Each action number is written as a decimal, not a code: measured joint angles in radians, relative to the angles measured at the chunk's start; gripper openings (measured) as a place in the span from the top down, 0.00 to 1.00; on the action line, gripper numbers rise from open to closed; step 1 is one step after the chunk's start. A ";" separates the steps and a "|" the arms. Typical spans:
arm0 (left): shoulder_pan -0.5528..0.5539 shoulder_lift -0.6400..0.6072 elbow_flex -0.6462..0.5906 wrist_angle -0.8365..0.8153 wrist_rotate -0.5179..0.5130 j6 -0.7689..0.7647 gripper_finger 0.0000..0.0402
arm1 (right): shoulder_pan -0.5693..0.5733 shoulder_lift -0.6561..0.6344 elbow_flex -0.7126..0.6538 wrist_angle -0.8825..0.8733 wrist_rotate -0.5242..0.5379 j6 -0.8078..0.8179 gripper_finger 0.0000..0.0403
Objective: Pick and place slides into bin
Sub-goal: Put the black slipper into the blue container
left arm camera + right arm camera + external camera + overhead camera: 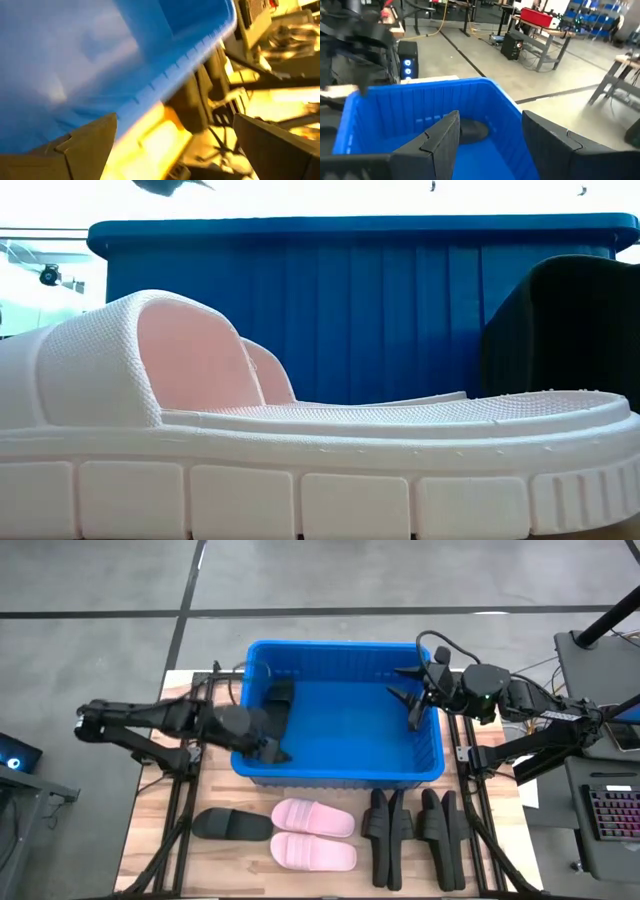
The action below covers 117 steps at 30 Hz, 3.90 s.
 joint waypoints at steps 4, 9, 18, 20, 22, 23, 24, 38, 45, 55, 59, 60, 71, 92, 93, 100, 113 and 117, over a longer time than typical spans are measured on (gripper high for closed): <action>-0.135 0.078 0.044 -0.025 0.023 -0.155 0.04 | 0.000 0.000 0.000 0.001 0.006 -0.072 0.49; -0.244 0.182 0.083 -0.191 0.299 -0.379 0.04 | 0.000 0.000 0.000 0.001 0.015 -0.163 0.49; -0.385 0.355 0.078 -0.505 0.364 -0.613 0.04 | 0.000 0.000 0.000 0.000 0.015 -0.172 0.49; -0.393 0.393 0.069 -0.516 0.363 -0.655 0.04 | 0.000 0.000 0.000 0.000 0.016 -0.172 0.49; -0.394 0.430 0.069 -0.514 0.338 -0.681 0.04 | 0.000 0.000 0.000 0.000 0.015 -0.172 0.49; -0.394 0.448 0.069 -0.514 0.321 -0.683 0.04 | 0.000 0.000 0.000 0.000 0.016 -0.172 0.49; -0.394 0.469 0.069 -0.519 0.307 -0.690 0.04 | 0.000 0.000 0.000 0.000 0.016 -0.172 0.49; -0.395 0.699 0.033 -0.713 0.276 -0.599 0.04 | 0.000 0.000 0.000 -0.004 0.016 -0.195 0.49; -0.428 0.735 -0.011 -0.713 0.273 -0.602 0.04 | 0.000 0.000 0.000 -0.004 0.016 -0.195 0.49; -0.455 0.734 -0.106 -0.597 0.260 -0.576 0.04 | 0.000 0.000 0.000 -0.004 0.016 -0.195 0.49; -0.455 0.732 -0.121 -0.589 0.266 -0.577 0.05 | 0.000 0.000 0.000 -0.004 0.016 -0.194 0.49; -0.455 0.731 -0.121 -0.593 0.266 -0.577 0.07 | 0.000 0.000 0.000 -0.004 0.016 -0.194 0.49; -0.456 0.730 -0.161 -0.609 0.268 -0.578 0.38 | 0.000 0.000 0.000 -0.004 0.016 -0.168 0.49; -0.466 0.536 -0.044 -0.704 0.253 -0.320 0.99 | 0.000 0.000 0.000 -0.008 0.016 -0.168 0.49; -0.466 0.509 -0.024 -0.686 0.233 -0.296 0.99 | 0.000 0.000 0.000 -0.008 0.016 -0.168 0.49; -0.448 0.313 0.158 -0.326 -0.099 -0.107 1.00 | 0.000 0.000 0.000 -0.023 0.016 -0.156 0.49; -0.262 0.229 0.334 0.103 -0.693 0.846 1.00 | 0.000 0.000 0.000 -0.054 0.015 -0.034 0.49; -0.129 0.230 0.322 0.116 -0.697 0.996 1.00 | 0.000 0.000 0.000 -0.053 0.015 0.068 0.49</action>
